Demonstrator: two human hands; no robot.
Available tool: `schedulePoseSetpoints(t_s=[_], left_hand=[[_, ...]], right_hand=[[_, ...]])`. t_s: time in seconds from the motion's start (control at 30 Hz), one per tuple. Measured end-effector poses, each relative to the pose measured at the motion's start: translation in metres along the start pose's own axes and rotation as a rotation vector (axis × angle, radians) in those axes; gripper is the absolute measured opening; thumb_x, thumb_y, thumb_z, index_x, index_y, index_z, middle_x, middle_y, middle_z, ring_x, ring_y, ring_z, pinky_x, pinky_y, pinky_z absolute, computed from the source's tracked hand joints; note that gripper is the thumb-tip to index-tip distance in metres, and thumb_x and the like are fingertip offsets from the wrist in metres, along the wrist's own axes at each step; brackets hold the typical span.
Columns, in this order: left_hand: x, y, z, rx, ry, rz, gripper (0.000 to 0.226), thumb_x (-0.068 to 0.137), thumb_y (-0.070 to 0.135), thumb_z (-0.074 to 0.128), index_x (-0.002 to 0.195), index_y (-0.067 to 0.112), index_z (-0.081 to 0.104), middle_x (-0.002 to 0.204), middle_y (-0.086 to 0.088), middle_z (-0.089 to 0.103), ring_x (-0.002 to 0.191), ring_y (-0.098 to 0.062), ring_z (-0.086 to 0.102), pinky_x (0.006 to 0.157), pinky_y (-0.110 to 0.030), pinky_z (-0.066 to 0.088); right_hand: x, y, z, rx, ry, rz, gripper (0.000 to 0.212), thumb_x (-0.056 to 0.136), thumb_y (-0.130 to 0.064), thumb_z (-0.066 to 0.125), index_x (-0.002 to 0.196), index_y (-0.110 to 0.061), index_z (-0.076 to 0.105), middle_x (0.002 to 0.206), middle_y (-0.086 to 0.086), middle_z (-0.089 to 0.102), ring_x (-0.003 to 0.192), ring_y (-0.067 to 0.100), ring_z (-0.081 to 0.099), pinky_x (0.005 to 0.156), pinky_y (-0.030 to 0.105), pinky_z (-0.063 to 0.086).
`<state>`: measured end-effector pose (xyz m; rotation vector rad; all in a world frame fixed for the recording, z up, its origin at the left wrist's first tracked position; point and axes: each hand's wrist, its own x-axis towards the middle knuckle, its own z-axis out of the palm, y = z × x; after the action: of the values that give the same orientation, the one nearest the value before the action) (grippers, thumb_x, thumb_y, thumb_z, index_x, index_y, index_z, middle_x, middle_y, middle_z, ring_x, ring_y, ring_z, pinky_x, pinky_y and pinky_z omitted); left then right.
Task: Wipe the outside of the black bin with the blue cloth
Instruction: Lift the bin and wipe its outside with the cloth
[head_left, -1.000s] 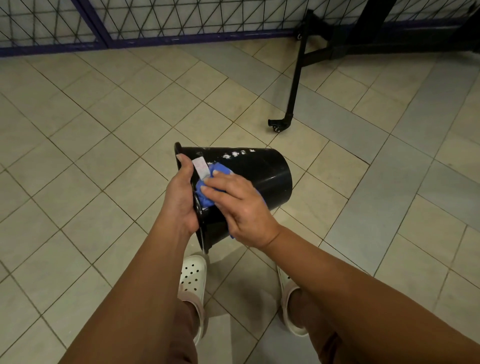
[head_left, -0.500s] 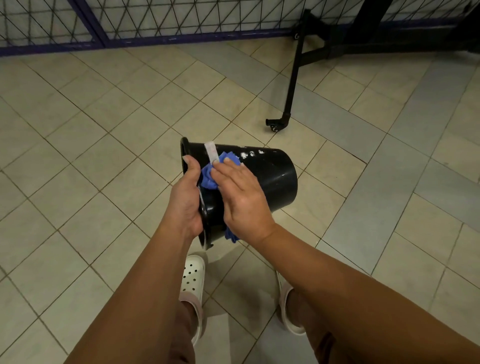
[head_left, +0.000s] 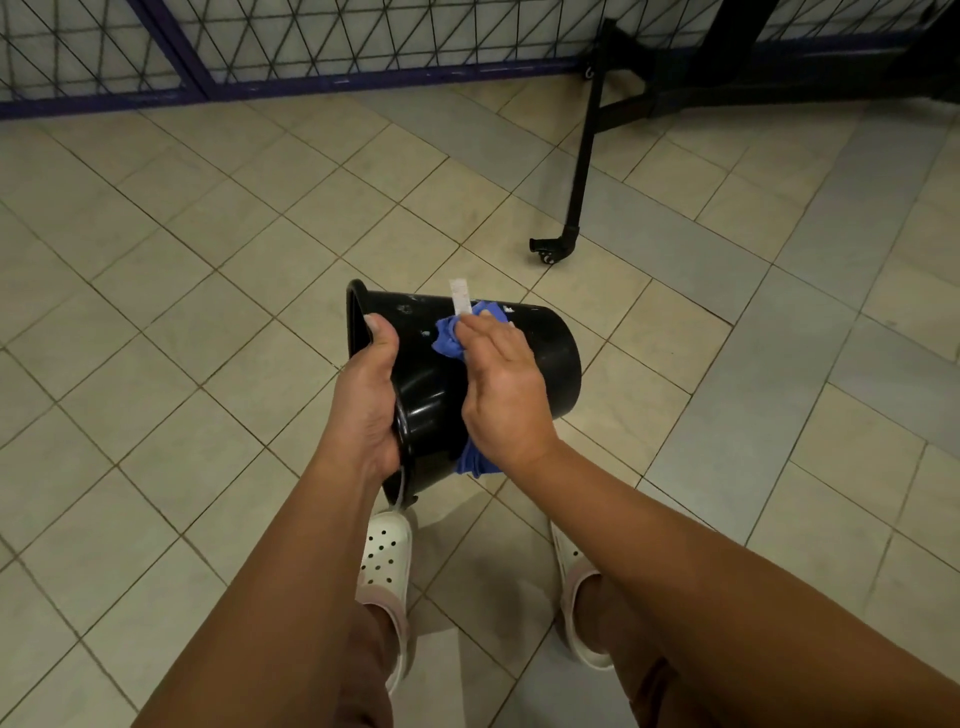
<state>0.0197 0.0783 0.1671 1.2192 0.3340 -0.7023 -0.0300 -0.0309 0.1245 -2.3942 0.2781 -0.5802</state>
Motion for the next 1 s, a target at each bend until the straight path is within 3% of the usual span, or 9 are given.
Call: schedulePoseSetpoints(t_s=[0.1,0.17,0.27,0.4,0.5,0.63,0.77,0.87,1.0], left_hand=[[-0.002,0.001,0.0,-0.045,-0.022,-0.055,0.06,0.098,0.058,0.04,0.119,0.008,0.066,0.103,-0.014,0.076,0.093,-0.027,0.075,0.069,-0.035,0.062],[-0.004,0.002,-0.001,-0.039,-0.041,-0.056,0.058,0.099,0.055,0.04,0.124,0.008,0.065,0.11,-0.013,0.075,0.101,-0.026,0.073,0.076,-0.035,0.061],[-0.004,-0.002,-0.001,0.018,-0.054,0.001,0.054,0.099,0.052,0.04,0.13,0.013,0.061,0.119,-0.013,0.071,0.111,-0.03,0.069,0.091,-0.045,0.055],[-0.003,-0.004,0.001,0.102,-0.035,0.037,0.054,0.098,0.055,0.041,0.124,0.014,0.065,0.115,-0.011,0.073,0.107,-0.029,0.07,0.087,-0.045,0.056],[0.0,-0.002,-0.001,0.015,0.01,-0.001,0.055,0.098,0.055,0.043,0.122,0.01,0.066,0.113,-0.014,0.074,0.103,-0.03,0.072,0.085,-0.043,0.056],[0.0,0.0,-0.001,-0.054,-0.006,0.016,0.051,0.101,0.046,0.045,0.126,0.005,0.063,0.121,-0.017,0.07,0.111,-0.03,0.069,0.092,-0.041,0.054],[-0.002,-0.002,0.001,-0.006,-0.008,0.073,0.05,0.098,0.044,0.047,0.132,0.008,0.059,0.12,-0.015,0.071,0.109,-0.031,0.07,0.085,-0.044,0.058],[-0.002,-0.003,0.001,0.026,0.033,0.077,0.054,0.093,0.05,0.051,0.127,0.01,0.062,0.116,-0.015,0.072,0.106,-0.033,0.07,0.085,-0.049,0.057],[0.001,-0.001,-0.003,-0.013,0.063,0.032,0.054,0.093,0.05,0.053,0.126,0.009,0.064,0.115,-0.016,0.073,0.105,-0.034,0.071,0.086,-0.048,0.057]], right_hand=[[-0.008,-0.013,0.006,0.082,-0.02,-0.142,0.033,0.083,-0.003,0.05,0.113,0.002,0.063,0.117,0.017,0.063,0.115,0.03,0.055,0.101,0.048,0.042],[-0.001,-0.016,0.005,0.083,-0.098,-0.182,0.035,0.082,0.001,0.055,0.117,0.001,0.062,0.121,0.015,0.062,0.12,0.029,0.053,0.106,0.045,0.038],[0.016,-0.008,0.0,0.019,-0.177,-0.083,0.043,0.082,0.002,0.056,0.125,-0.002,0.056,0.131,0.014,0.056,0.129,0.027,0.045,0.112,0.047,0.03],[0.01,-0.003,-0.003,-0.009,-0.142,0.097,0.046,0.082,0.007,0.051,0.127,0.001,0.053,0.134,0.019,0.052,0.132,0.031,0.042,0.114,0.05,0.025],[-0.004,-0.014,0.002,-0.01,-0.105,0.012,0.046,0.078,0.006,0.057,0.124,0.0,0.057,0.13,0.017,0.056,0.13,0.03,0.045,0.115,0.044,0.023],[0.002,-0.02,0.001,0.053,-0.148,-0.137,0.044,0.079,0.005,0.057,0.123,-0.001,0.058,0.13,0.015,0.057,0.13,0.029,0.044,0.114,0.045,0.023],[0.017,0.001,-0.005,0.052,-0.194,0.017,0.045,0.085,0.005,0.052,0.13,-0.004,0.052,0.14,0.012,0.048,0.137,0.025,0.034,0.117,0.045,0.016],[0.009,0.006,-0.002,0.039,-0.131,0.153,0.047,0.086,0.005,0.048,0.131,-0.004,0.051,0.141,0.013,0.047,0.138,0.025,0.033,0.118,0.039,0.012],[-0.005,-0.009,0.005,0.031,-0.071,0.081,0.047,0.08,0.004,0.052,0.126,-0.001,0.055,0.133,0.015,0.054,0.131,0.028,0.044,0.115,0.042,0.024]])
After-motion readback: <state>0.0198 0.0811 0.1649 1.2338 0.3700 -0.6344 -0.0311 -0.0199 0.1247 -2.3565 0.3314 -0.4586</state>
